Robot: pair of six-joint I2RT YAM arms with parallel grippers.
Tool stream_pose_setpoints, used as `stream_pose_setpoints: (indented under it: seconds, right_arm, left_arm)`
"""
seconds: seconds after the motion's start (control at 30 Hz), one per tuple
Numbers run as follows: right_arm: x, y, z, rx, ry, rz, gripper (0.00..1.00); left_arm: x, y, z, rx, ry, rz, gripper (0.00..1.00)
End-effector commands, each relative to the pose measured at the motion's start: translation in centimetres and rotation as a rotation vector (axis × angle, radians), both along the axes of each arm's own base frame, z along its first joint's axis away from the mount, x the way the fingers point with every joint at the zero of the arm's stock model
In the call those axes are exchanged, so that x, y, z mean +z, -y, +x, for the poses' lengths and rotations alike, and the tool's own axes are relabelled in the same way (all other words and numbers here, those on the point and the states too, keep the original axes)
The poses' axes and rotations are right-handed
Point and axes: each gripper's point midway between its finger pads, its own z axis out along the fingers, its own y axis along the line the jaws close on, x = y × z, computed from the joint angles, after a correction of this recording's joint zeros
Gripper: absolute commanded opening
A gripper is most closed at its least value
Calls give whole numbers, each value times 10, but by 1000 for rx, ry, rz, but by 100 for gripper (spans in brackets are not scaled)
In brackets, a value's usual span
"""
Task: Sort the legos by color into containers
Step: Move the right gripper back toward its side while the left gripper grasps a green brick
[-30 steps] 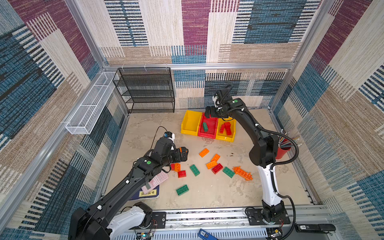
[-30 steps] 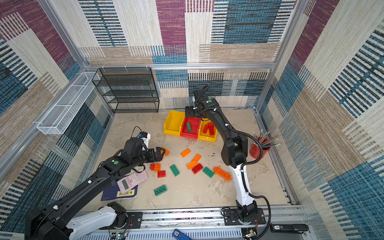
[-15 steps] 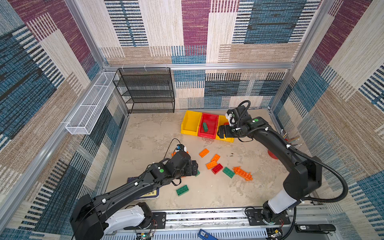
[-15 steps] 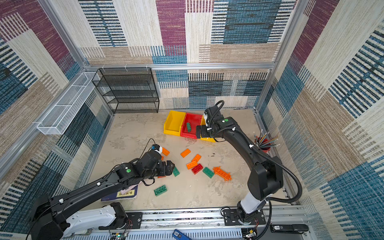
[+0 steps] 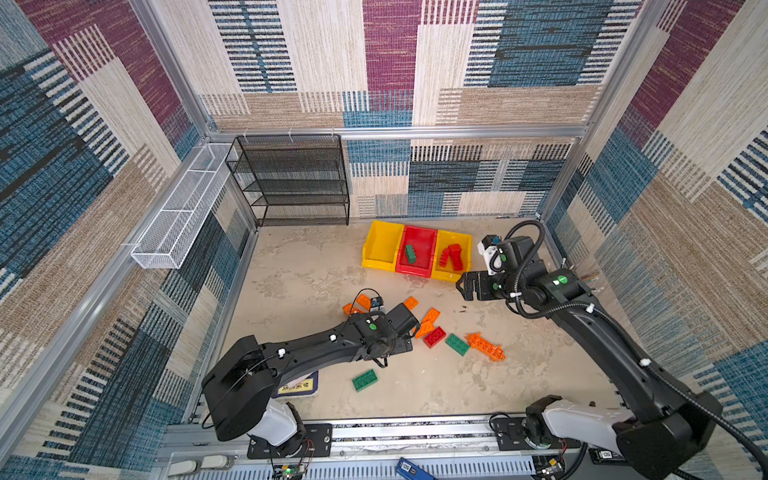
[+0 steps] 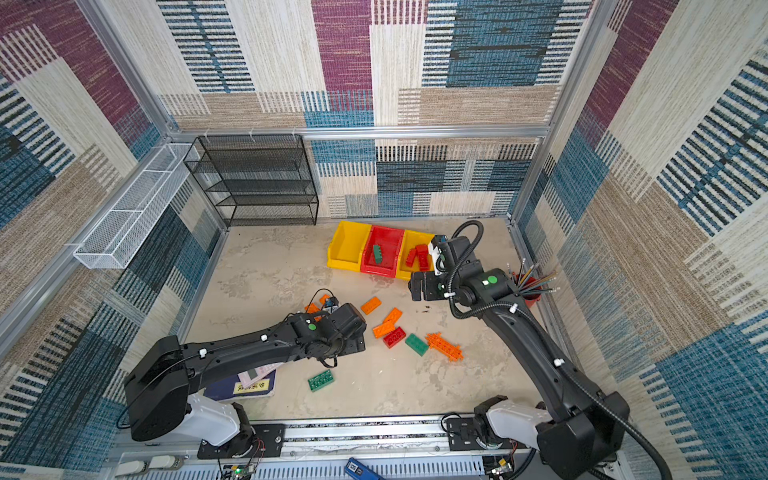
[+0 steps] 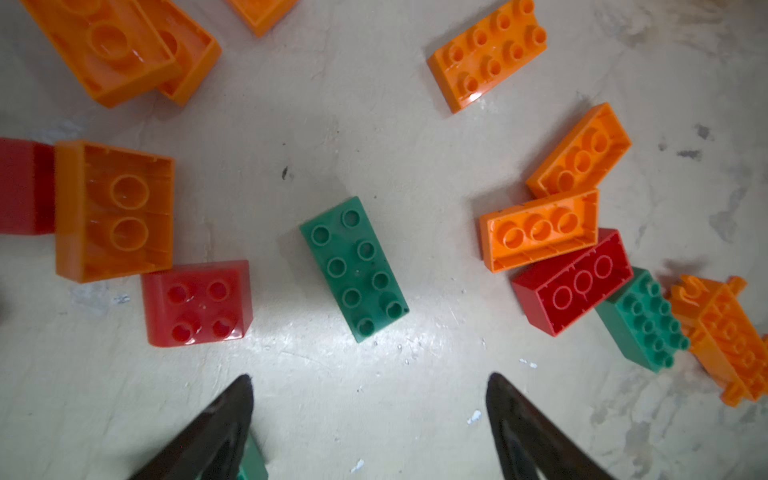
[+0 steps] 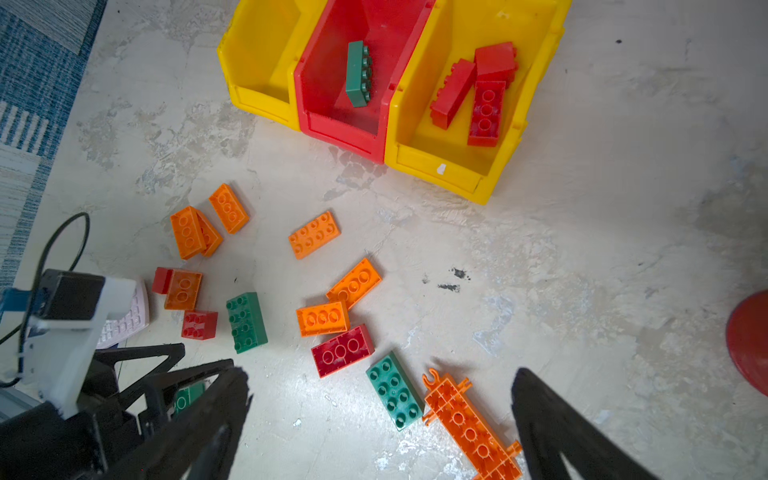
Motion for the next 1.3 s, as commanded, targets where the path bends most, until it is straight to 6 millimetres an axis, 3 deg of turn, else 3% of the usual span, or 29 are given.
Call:
stream_pose_setpoints:
  seconds: [0.0, 0.23, 0.57, 0.73, 1.0, 1.27]
  right_arm:
    - [0, 6, -13, -12, -5, 4, 100]
    - [-3, 10, -32, -17, -6, 47, 100]
    - [1, 8, -44, -19, -8, 102, 99]
    - [-8, 5, -50, -13, -42, 124, 100]
    - [-9, 8, -52, -23, -43, 118, 100]
    - [-6, 11, -61, -20, -36, 124, 100]
  left_arm:
    - [-4, 1, 3, 75, -16, -2, 87]
    - [-21, 12, 11, 78, -52, 36, 81]
    - [-38, -3, 21, 119, -91, 89, 79]
    - [-48, 6, 28, 104, -106, 62, 75]
    - [-57, 14, 34, 64, -141, 106, 58]
    - [-52, 7, 27, 46, -176, 151, 29]
